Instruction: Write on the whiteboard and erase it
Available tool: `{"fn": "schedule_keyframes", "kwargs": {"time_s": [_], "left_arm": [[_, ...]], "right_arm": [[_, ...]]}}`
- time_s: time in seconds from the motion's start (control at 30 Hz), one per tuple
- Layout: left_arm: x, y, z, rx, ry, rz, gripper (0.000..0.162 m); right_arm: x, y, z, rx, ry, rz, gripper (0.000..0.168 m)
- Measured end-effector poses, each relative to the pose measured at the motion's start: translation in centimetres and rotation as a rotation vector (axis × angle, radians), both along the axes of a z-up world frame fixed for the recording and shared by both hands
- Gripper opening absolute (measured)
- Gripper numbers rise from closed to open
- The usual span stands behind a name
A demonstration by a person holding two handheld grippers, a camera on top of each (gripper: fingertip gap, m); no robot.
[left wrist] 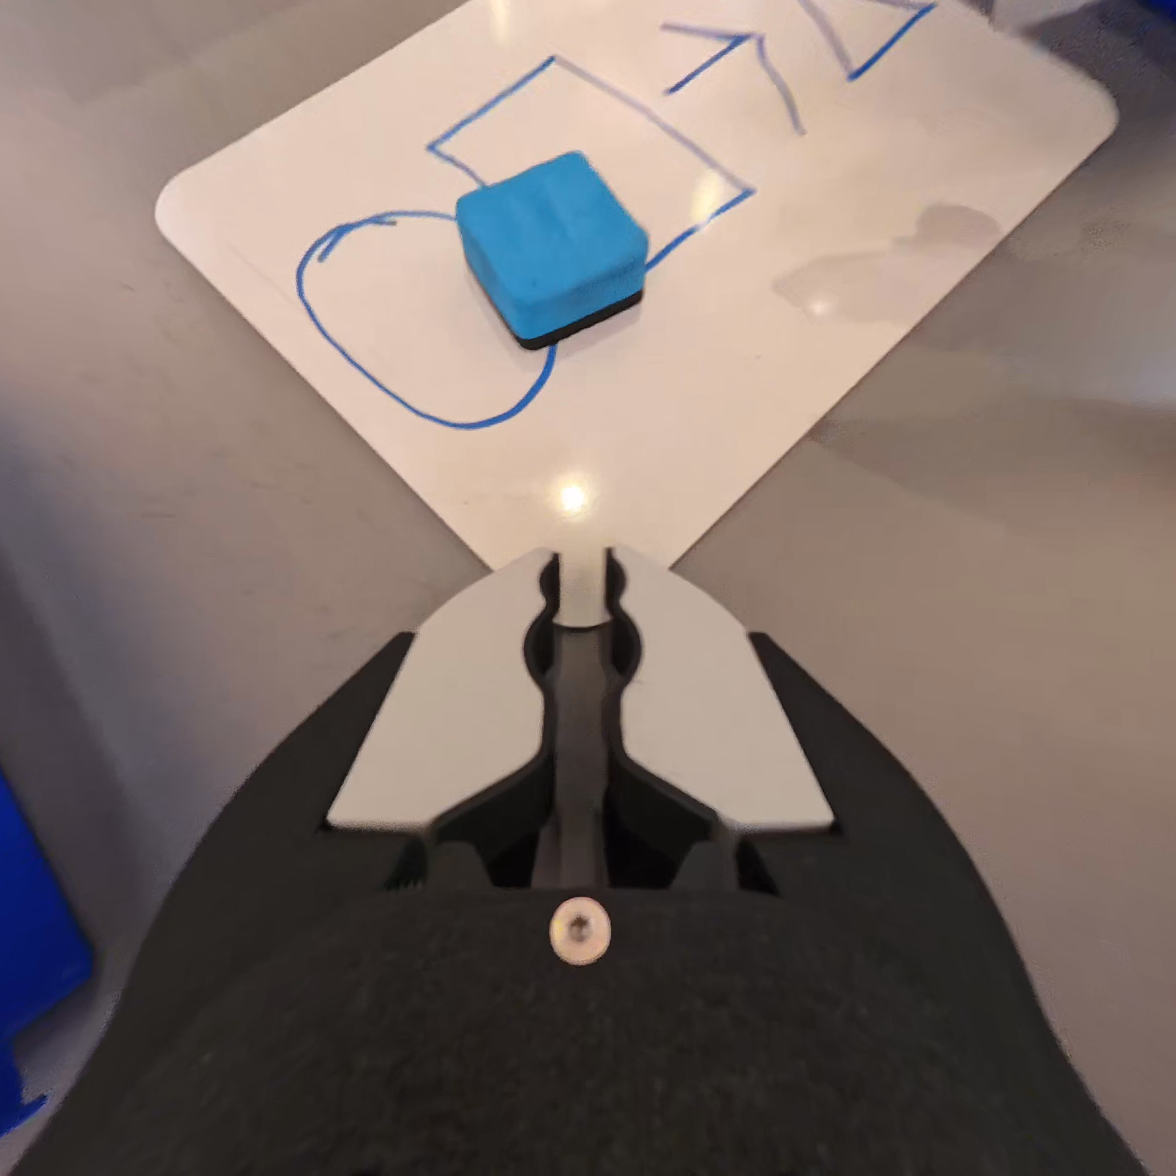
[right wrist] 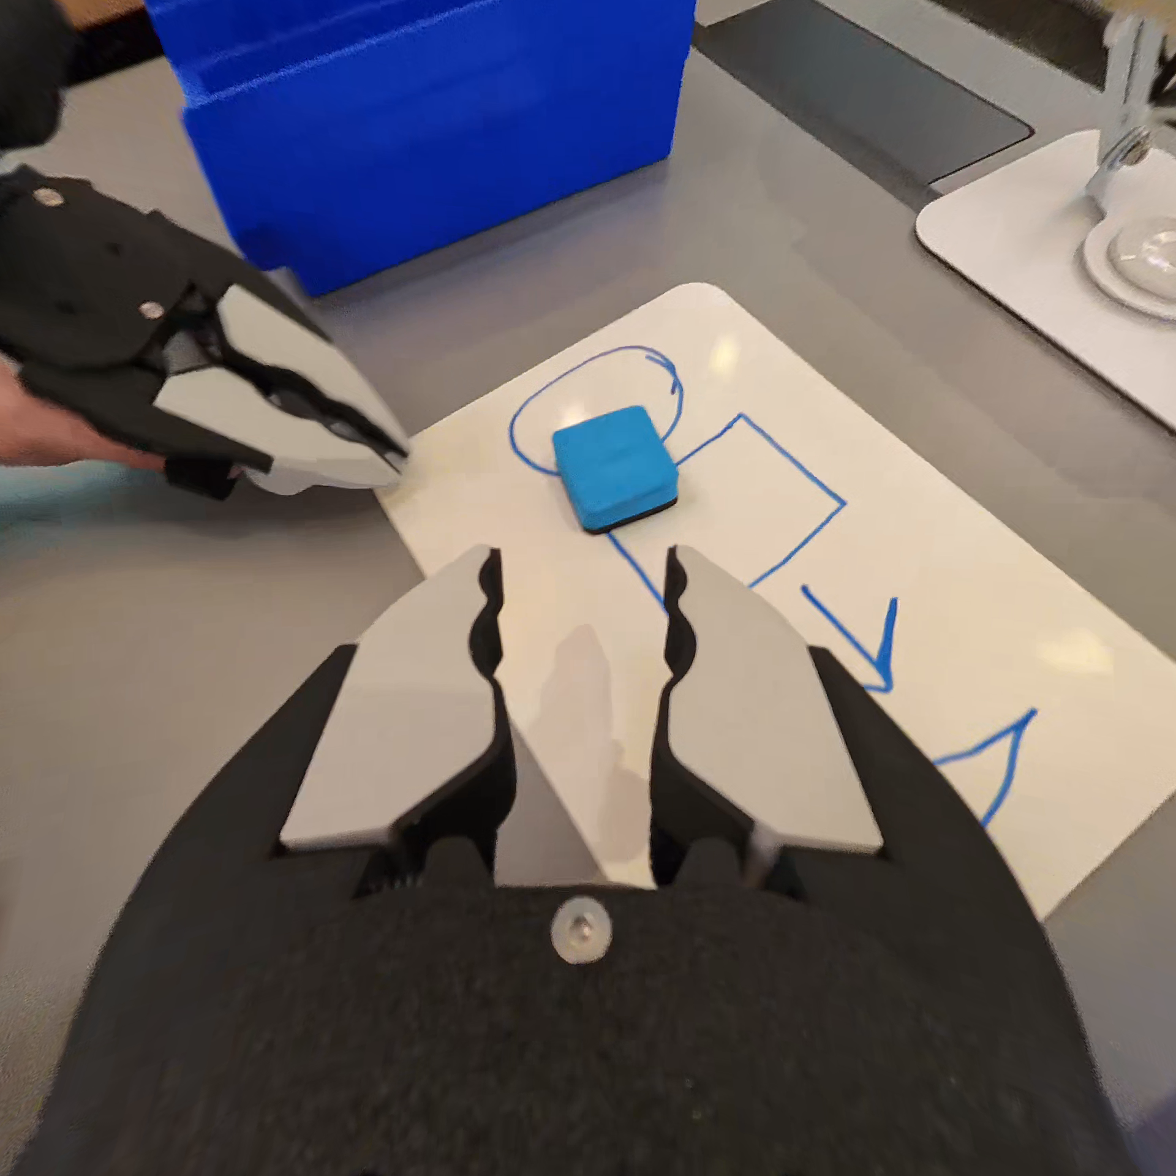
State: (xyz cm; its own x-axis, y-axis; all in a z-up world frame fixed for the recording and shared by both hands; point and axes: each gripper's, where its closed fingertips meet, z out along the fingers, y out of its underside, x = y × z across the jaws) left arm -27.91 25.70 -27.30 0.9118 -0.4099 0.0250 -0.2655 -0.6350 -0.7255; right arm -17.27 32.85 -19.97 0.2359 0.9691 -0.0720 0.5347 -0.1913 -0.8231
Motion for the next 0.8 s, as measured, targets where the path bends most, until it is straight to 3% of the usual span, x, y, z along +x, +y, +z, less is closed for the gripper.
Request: {"fn": "schedule_keyframes", "kwargs": {"time_s": [0.07, 0.23, 0.37, 0.5, 0.73, 0.8], "left_arm": [[-0.2, 0.0, -0.5, -0.015, 0.000, 0.007, 0.000], [-0.6, 0.1, -0.5, -0.039, -0.039, 0.046, 0.000], [-0.7, 0.1, -0.5, -0.037, -0.035, 0.050, 0.000], [-0.8, 0.2, -0.5, -0.027, -0.015, 0.061, 0.000], [-0.7, 0.2, -0.6, -0.037, -0.033, 0.059, 0.000], [-0.6, 0.2, -0.6, -0.037, -0.033, 0.053, 0.000]], "right_arm": [[-1.8, 1.2, -1.0, -0.006, -0.047, 0.014, 0.051], [-5.5, 2.0, -3.4, 0.016, -0.192, 0.124, 0.062], [-7.1, 3.1, -5.2, 0.084, -0.324, 0.167, 0.060], [-8.2, 3.4, -6.5, 0.023, -0.375, 0.204, 0.050], [-11.3, 1.3, -6.6, -0.021, -0.459, 0.342, 0.048], [-12.4, 3.0, -6.6, 0.007, -0.499, 0.323, 0.048]]}}
